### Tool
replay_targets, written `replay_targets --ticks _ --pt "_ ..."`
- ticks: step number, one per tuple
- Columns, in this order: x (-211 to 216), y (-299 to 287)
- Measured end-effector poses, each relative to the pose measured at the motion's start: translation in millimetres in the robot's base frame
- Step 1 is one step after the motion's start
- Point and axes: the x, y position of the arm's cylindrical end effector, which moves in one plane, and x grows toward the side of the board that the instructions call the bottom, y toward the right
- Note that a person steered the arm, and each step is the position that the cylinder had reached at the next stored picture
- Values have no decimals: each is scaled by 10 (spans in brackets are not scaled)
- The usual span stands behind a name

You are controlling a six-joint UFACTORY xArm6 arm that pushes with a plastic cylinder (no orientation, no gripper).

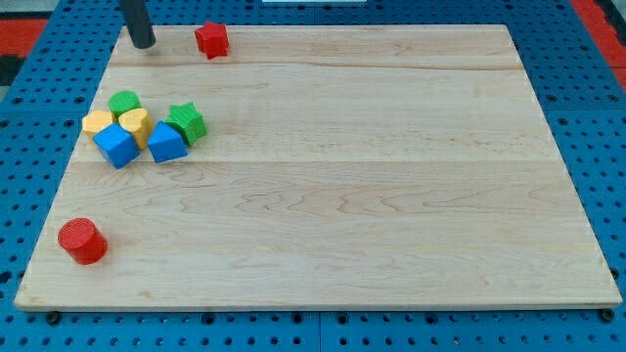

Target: Place the red star in the center of the board

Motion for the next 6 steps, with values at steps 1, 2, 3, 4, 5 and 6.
replay_targets --ticks 1,2,3,4,5,6 --pt "-218 15" --pt "-194 372" --pt "182 1131" --pt "584 1722" --pt "622 1763" --pt "335 1656"
